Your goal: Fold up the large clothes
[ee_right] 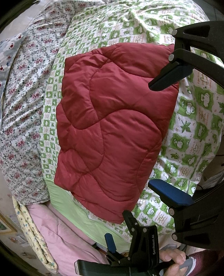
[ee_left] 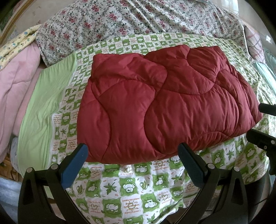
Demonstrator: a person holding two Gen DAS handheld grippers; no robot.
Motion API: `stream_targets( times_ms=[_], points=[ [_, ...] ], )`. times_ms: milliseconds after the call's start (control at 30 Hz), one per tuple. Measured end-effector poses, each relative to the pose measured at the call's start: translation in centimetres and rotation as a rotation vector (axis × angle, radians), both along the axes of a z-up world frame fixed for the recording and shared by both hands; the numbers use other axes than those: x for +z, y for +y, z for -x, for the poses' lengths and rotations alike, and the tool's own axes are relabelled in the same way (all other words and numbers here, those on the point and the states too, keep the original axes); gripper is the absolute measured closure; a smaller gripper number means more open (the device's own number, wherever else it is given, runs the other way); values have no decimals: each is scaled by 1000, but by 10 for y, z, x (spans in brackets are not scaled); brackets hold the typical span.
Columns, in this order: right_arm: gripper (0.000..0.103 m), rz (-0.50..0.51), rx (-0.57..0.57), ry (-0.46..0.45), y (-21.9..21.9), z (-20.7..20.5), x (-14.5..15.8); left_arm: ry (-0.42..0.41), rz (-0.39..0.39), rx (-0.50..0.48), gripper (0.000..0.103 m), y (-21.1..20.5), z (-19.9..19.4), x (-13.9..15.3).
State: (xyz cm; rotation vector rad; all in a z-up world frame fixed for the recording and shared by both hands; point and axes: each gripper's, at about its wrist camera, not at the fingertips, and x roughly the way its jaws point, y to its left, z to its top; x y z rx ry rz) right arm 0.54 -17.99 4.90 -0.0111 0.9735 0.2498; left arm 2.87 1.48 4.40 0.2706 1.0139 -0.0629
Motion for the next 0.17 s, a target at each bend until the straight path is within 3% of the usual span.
stream_targets(
  times_ms=[167],
  points=[
    [0, -8, -4, -2, 0, -2, 2, 8, 10, 5, 0, -4, -3, 1]
  ],
)
